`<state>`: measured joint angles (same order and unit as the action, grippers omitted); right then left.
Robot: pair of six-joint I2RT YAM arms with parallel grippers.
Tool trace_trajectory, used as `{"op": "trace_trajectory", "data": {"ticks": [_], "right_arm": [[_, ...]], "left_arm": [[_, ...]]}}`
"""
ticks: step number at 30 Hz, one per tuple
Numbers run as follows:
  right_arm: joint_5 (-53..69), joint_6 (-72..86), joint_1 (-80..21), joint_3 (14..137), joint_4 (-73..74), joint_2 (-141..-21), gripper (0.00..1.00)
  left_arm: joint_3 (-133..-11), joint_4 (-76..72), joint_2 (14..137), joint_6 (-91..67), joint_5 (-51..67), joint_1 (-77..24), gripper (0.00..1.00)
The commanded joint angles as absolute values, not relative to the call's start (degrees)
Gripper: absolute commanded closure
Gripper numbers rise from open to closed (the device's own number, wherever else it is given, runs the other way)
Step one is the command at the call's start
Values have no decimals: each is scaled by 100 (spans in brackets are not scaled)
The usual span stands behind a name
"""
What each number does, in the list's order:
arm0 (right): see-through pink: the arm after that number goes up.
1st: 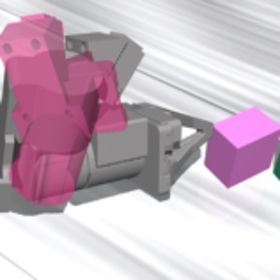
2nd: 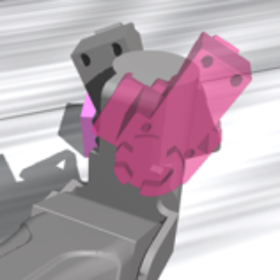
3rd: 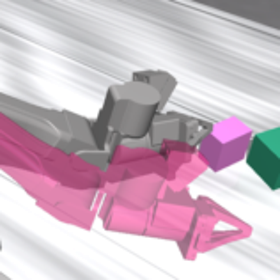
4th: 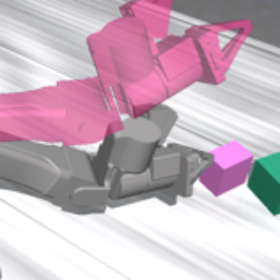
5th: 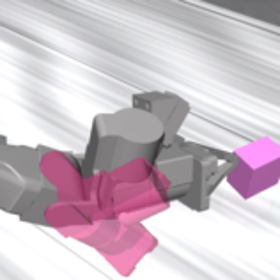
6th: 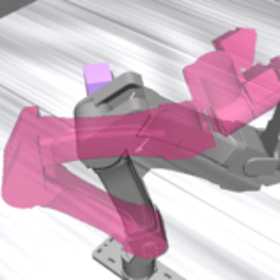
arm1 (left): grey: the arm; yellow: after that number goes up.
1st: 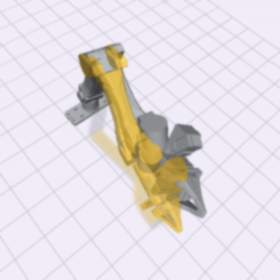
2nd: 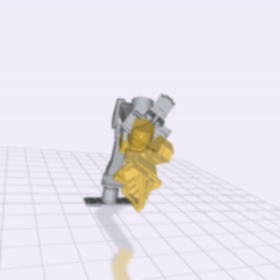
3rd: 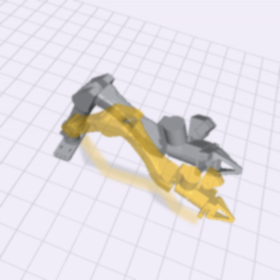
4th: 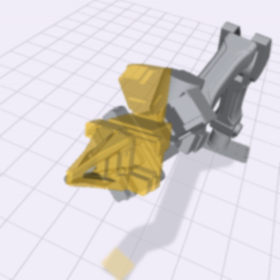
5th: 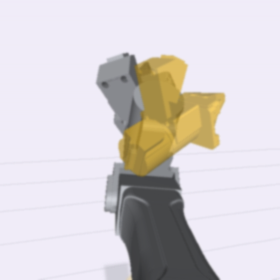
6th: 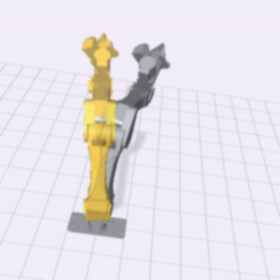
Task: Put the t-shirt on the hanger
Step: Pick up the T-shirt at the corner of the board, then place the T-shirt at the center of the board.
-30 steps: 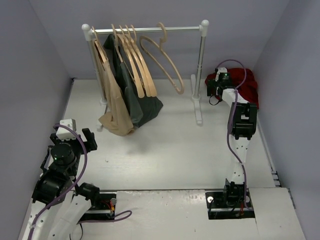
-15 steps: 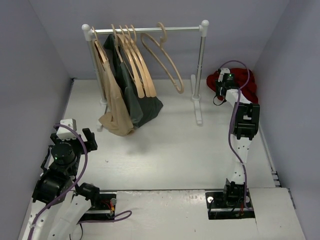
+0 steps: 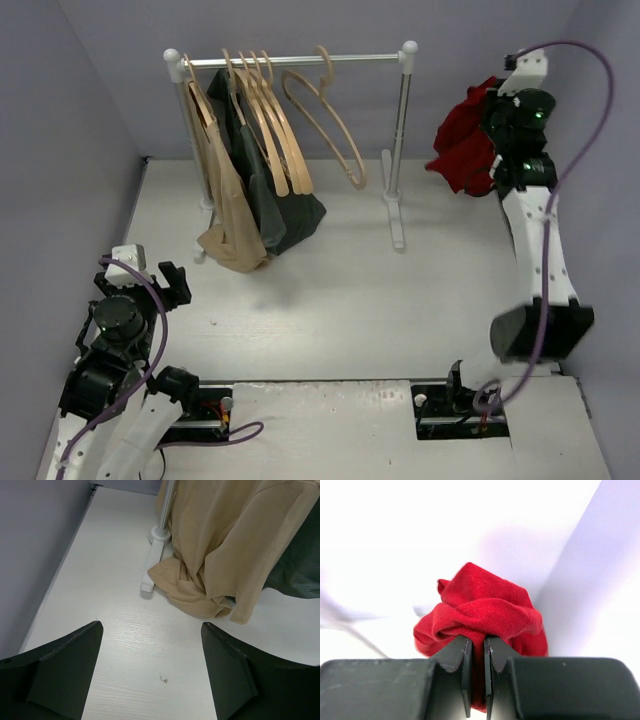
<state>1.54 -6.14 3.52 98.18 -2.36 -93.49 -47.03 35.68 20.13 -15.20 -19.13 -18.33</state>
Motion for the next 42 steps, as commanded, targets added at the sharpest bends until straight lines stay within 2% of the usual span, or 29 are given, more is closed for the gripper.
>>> {"op": "trace_trajectory", "data": {"ticks": [1,7,12,16,23,24,29,32,35,42], "right_arm": [[655,-253,42,9393,-561,-7691,100],[2428,391,-388,8648,41,-6149,100],[3945,986,-754,8113,198,-5657,100],[4508,1268,-1267,8156,185,-5752,100],[4834,1257,-2666,9340,158,-6751,100],[4852,1239,-2915,9791,158,-6865,100],[5127,1407,-3179,11421,88,-7615,100],[5035,1515,-3190,11801,62,-7713,100],[4565,1388,-3199,11217,59,-7355,100],[2772,1242,-3190,7877,62,-5799,97]], "left_arm": [[-4768,3162,1987,-1507,-1885,-1863,25],[-5259,3430,2031,-1643,-1277,-1872,25],[-5965,3962,2087,-1652,-915,-1872,25],[-6322,4172,2096,-1670,-772,-1872,25],[-6805,4263,2339,-1635,-431,-1872,25],[-6942,4281,2426,-1608,-422,-1872,25],[-7436,4468,2734,-1432,-448,-1872,25],[-7651,4468,2852,-1412,-364,-1872,25],[-7743,4491,2912,-1389,-204,-1872,25],[-7430,4508,3002,-1536,560,-1867,25]]}}
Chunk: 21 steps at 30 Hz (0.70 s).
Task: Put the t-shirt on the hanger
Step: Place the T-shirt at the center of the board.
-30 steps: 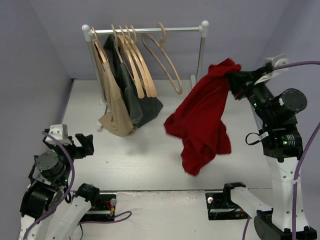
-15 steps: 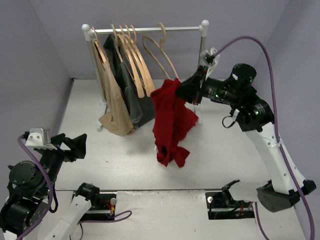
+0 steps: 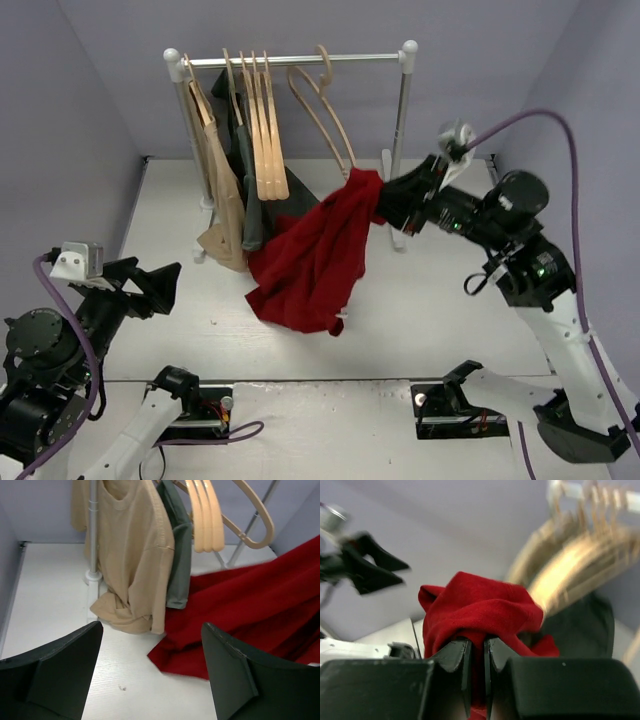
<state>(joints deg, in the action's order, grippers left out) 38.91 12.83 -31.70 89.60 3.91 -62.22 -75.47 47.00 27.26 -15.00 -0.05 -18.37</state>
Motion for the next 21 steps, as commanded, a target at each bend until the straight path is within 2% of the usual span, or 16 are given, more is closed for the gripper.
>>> {"op": "trace_trajectory", "data": {"ticks": [1,7,9,11,12,14,16,17,19,21], "right_arm": [[2376,1299,-3190,7462,62,-5530,97],[-491,2371,-3164,4584,232,-4272,96],[-1428,2749,-3149,4290,404,-4236,95],[-2221,3165,-3064,4067,637,-4384,88],[-2500,3332,-3008,4010,776,-4495,84],[-2812,3661,-2871,3990,927,-4833,84],[-2795,3814,-2474,3997,949,-5030,68],[-2618,3726,-2262,4040,956,-5187,55],[-2471,3339,-2148,4147,944,-5364,41],[-2088,2983,-2166,4284,949,-5383,33]], "left_arm": [[-7304,4500,3015,-1596,668,-1863,25],[-6477,4474,3254,-1890,1189,-1864,25],[-6361,4465,3404,-1960,1327,-1872,25],[-6222,4417,3577,-2089,1416,-1872,25],[-6172,4362,3644,-2150,1499,-1872,25],[-6102,4259,3741,-2247,1587,-1872,25],[-6015,4149,3871,-2332,1698,-1872,25],[-5964,4026,3944,-2433,1780,-1879,25],[-5878,3867,4068,-2583,1913,-1945,25],[-5775,3775,4148,-2659,1885,-2114,25]]}}
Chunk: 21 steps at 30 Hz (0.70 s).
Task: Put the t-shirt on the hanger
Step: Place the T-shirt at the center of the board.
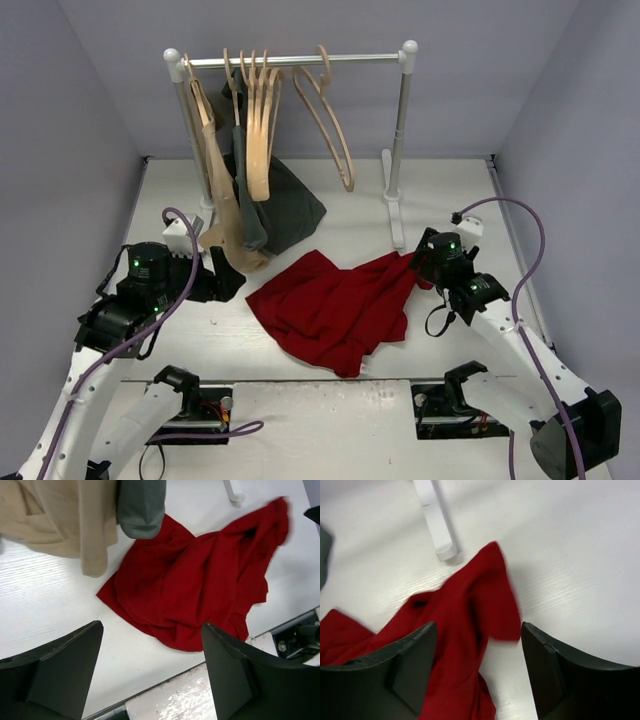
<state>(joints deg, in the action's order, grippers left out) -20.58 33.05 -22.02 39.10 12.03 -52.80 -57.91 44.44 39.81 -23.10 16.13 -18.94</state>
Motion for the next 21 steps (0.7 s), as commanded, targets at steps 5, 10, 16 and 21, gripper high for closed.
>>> {"op": "trace_trajectory", "data": {"ticks": [5,10,16,21], "right_arm": [[-992,1907,-2738,4442,879,-4977,34],[922,1609,-3058,4272,879,-5211,46],[1030,1996,-3695,3780,861,-5361,52],[190,2441,-4898,3635,853,-5665,48]], "left_arm": [[-5505,3444,4483,-2797,1320,-2862,25],[-5291,3191,4851,-2971,695,-3788,25],[-5005,3063,5016,-3181,53,-4781,25],[-4576,2828,5148,-3563,-559,-5535,26]]}}
